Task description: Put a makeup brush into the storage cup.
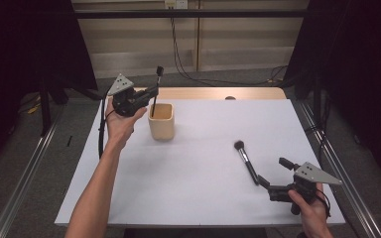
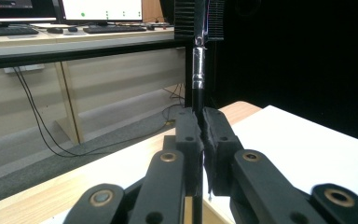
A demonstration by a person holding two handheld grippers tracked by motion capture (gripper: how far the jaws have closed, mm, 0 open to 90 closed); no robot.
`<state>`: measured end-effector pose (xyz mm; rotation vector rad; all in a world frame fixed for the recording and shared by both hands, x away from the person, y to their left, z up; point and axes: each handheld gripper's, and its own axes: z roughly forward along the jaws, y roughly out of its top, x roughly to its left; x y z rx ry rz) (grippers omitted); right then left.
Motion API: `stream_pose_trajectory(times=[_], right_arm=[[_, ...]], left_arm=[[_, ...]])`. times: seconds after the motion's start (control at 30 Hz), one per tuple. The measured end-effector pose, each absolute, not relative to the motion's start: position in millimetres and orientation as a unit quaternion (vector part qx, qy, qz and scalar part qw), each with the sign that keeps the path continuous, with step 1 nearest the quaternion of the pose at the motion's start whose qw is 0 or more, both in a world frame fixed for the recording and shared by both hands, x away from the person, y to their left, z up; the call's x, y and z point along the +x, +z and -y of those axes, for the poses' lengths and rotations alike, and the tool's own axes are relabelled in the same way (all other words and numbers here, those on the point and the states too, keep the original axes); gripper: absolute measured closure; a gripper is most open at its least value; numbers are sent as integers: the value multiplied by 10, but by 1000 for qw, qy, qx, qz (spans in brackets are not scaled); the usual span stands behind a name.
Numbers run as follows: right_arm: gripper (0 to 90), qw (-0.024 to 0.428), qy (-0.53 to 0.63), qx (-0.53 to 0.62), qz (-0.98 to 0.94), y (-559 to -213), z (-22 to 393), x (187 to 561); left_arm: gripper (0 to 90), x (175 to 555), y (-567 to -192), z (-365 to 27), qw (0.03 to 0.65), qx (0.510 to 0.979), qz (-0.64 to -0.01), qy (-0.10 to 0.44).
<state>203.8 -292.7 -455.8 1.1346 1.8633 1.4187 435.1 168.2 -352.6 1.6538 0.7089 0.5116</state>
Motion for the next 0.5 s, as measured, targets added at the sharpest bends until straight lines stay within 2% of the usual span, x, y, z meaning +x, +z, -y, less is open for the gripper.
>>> stream_pose_trajectory(times=[0.5], right_arm=[[0,265,526,419,-690,-4559,2928,2037]], left_arm=[[857,4435,-3638,-1612,592,715,-300,217]])
